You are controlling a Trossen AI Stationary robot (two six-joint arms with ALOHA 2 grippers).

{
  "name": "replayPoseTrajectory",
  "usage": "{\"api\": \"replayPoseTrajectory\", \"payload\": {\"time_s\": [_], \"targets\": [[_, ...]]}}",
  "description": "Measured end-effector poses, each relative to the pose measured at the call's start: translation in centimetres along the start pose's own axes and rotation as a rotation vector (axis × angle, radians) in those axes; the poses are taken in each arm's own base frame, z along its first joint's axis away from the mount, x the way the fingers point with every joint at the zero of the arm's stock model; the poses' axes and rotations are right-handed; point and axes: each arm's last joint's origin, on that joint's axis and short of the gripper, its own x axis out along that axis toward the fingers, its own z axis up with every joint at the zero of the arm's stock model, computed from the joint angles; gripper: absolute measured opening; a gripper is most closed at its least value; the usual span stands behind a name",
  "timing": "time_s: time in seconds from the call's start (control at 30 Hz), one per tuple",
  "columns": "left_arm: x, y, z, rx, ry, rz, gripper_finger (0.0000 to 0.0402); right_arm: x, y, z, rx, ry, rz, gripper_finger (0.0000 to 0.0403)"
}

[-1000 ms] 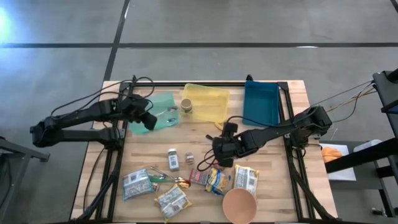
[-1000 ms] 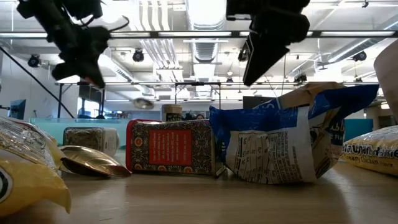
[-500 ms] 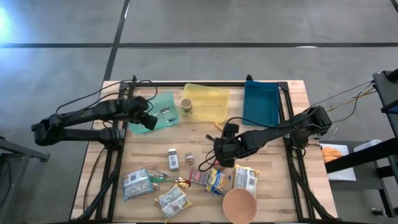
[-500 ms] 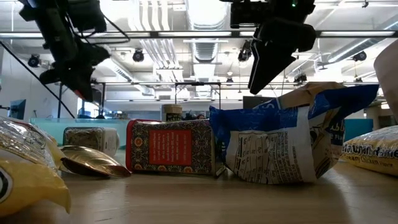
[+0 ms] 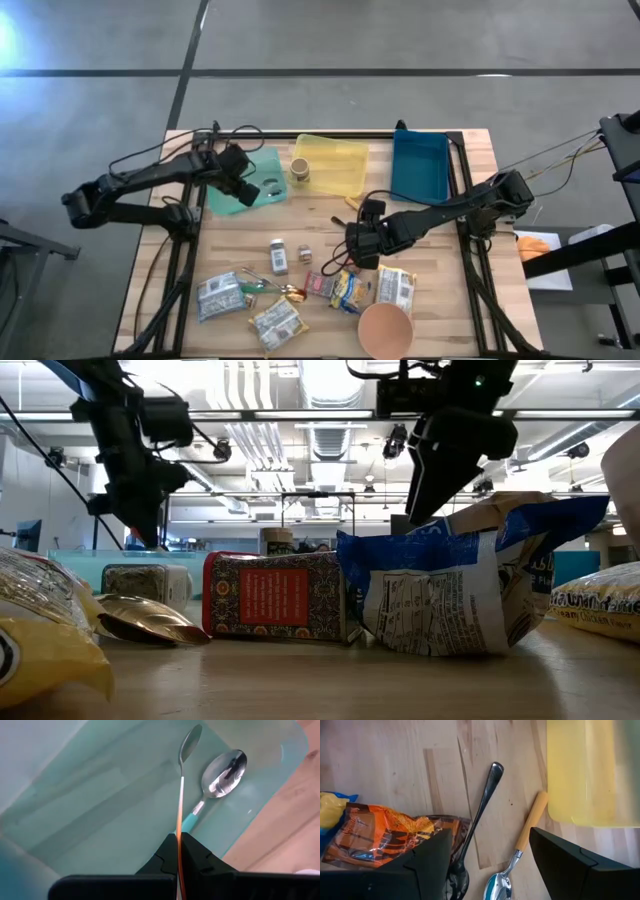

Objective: Pick & Place Food Item
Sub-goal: Put the orange spoon into the green bin

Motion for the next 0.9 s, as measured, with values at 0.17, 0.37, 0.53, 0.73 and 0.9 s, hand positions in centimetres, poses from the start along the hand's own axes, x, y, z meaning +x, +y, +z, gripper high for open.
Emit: {"api": "replayPoseTrajectory", "payload": {"time_s": [0.17, 0.37, 0.53, 0.73, 0.9], "targets": [[0.8, 0.9, 0.4, -0.038, 0.063, -0.021, 0.0000, 0.0, 0.0, 0.0, -0.004, 0.001, 0.000, 0.0266], [1.9, 1.3, 0.5, -0.056, 0.149, -0.012, 0.0000, 0.0, 0.0, 0.0, -0.009, -0.002, 0.001, 0.0266], [3.1, 1.3, 0.6, -0.041, 0.211, 0.011, 0.0000, 0.0, 0.0, 0.0, -0.008, -0.003, 0.001, 0.0266], [4.3, 1.3, 0.7, 0.012, 0.261, 0.051, 0.0000, 0.0, 0.0, 0.0, -0.005, -0.005, 0.002, 0.0266], [4.6, 1.4, 0.8, 0.018, 0.257, 0.079, 0.0000, 0.0, 0.1, 0.2, 0.004, -0.019, 0.006, 0.0266]]}}
